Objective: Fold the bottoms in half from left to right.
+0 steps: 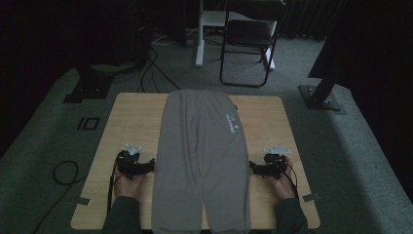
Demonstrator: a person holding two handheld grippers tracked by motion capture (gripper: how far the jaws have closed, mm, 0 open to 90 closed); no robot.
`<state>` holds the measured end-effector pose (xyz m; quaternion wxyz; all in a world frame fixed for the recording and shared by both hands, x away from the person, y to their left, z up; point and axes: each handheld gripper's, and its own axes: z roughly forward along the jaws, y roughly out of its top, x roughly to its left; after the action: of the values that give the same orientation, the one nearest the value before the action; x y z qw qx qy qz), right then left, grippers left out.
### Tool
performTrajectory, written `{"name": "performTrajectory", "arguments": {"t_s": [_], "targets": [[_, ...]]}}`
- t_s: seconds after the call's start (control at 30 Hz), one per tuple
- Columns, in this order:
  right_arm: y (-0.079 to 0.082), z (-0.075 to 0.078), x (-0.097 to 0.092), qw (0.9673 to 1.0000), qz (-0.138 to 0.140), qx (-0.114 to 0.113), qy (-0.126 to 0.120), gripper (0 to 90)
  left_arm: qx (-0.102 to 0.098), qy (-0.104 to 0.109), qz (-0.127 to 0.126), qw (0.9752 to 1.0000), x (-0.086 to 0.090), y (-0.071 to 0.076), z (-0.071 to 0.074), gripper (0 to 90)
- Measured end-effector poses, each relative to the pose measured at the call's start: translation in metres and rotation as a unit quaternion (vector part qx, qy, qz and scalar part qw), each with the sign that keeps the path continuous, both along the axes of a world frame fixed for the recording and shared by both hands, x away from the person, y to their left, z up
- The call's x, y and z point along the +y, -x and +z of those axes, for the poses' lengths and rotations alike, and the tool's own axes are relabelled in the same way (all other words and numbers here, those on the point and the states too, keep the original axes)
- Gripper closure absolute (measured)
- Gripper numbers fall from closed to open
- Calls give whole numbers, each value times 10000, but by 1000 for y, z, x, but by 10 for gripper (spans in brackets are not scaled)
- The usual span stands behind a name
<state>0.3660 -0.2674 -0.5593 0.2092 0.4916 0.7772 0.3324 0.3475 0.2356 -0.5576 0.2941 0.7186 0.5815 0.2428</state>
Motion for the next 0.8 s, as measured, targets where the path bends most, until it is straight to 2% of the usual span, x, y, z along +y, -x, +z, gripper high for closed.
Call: {"name": "performTrajectory", "arguments": {"t_s": [0.1,0.37,0.43,0.47,0.5,0.53,0.67,0.8], "targets": [[0,0,0,10000,11,0,0,119,-69,20,76,9999,1,2,0,187],[0,0,0,10000,14,-1,-2,119,-55,26,136,9999,0,5,3,316],[0,0,0,10000,23,-2,0,119,-69,46,121,9999,-2,6,4,372],[0,0,0,10000,55,2,-4,119,-72,61,175,9998,-3,7,5,444],[0,0,0,10000,66,3,-5,119,-35,153,198,9997,-4,8,6,471],[0,0,0,10000,81,2,-1,119,-122,351,109,9993,-5,9,9,473],[1,0,0,9999,112,2,0,119,-267,593,-258,9976,-18,8,19,477],[1,0,0,9999,113,2,2,120,-187,511,-394,9977,-33,-1,18,468]]}}
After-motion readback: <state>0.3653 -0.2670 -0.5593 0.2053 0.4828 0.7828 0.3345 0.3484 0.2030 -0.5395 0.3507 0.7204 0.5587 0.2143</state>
